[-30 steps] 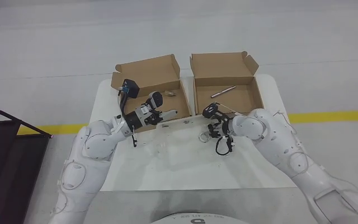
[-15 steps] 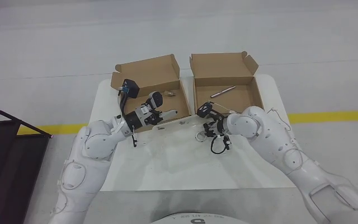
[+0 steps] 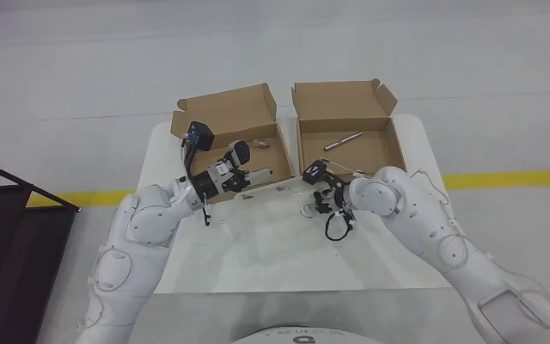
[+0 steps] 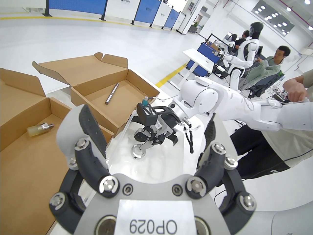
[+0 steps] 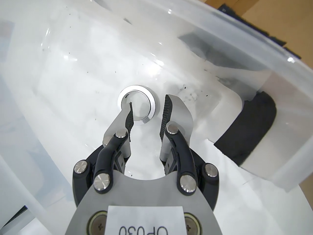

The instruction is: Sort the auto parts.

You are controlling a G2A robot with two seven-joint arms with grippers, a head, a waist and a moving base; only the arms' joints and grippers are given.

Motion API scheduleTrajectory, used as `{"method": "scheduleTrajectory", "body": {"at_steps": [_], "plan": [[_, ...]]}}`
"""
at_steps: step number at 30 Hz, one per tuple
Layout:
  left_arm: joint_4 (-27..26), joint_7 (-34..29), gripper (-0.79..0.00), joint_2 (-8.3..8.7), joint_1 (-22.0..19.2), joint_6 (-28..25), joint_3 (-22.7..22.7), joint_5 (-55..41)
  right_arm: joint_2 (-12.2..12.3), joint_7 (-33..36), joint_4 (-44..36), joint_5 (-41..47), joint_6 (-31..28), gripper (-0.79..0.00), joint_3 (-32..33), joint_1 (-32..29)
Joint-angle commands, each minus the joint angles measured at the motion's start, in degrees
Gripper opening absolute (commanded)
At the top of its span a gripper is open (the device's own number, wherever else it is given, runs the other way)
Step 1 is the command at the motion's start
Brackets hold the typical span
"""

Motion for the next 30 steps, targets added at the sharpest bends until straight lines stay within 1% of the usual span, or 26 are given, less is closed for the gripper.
{"method": "scheduleTrajectory", "body": {"at_steps": [1, 6, 10, 14, 15, 16, 17, 19, 24, 30], "plan": [[0.0, 0.0, 0.0, 0.0, 0.0, 0.0, 0.0, 0.0, -0.4, 0.0, 0.8, 0.2, 0.0, -0.514, -0.7, 0.7], [0.0, 0.0, 0.0, 0.0, 0.0, 0.0, 0.0, 0.0, -1.2, -0.1, 2.3, -1.0, 0.5, -0.523, -2.4, 2.4], [0.0, 0.0, 0.0, 0.0, 0.0, 0.0, 0.0, 0.0, -1.8, 0.1, 3.1, -2.1, 0.6, -0.514, -3.7, 3.1], [0.0, 0.0, 0.0, 0.0, 0.0, 0.0, 0.0, 0.0, -2.2, 0.0, 3.8, -3.0, 0.7, -0.539, -4.7, 3.6], [0.0, 0.0, 0.0, 0.0, 0.0, 0.0, 0.0, 0.0, -2.3, 0.0, 4.0, -3.0, 0.7, -0.573, -4.9, 3.7], [0.0, 0.0, 0.0, 0.0, 0.0, 0.0, 0.0, 0.0, -2.4, 0.0, 4.1, -3.0, 0.7, -0.634, -5.0, 3.8], [0.0, 0.0, 0.0, 0.0, 0.0, 0.0, 0.0, 0.0, -2.5, -0.1, 4.3, -3.0, 0.6, -0.668, -5.0, 3.8], [0.0, 0.0, 0.0, 0.0, 0.0, 0.0, 0.0, 0.0, -2.6, -0.2, 4.5, -3.2, 0.6, -0.785, -5.1, 4.0], [0.0, 0.0, 0.0, 0.0, 0.0, 0.0, 0.0, 0.0, -2.3, -2.0, 2.2, -1.1, -1.7, -0.785, -3.3, 3.5], [0.0, 0.0, 0.0, 0.0, 0.0, 0.0, 0.0, 0.0, -0.4, -4.0, -3.6, 1.6, -7.3, -0.785, 2.0, -0.1]]}}
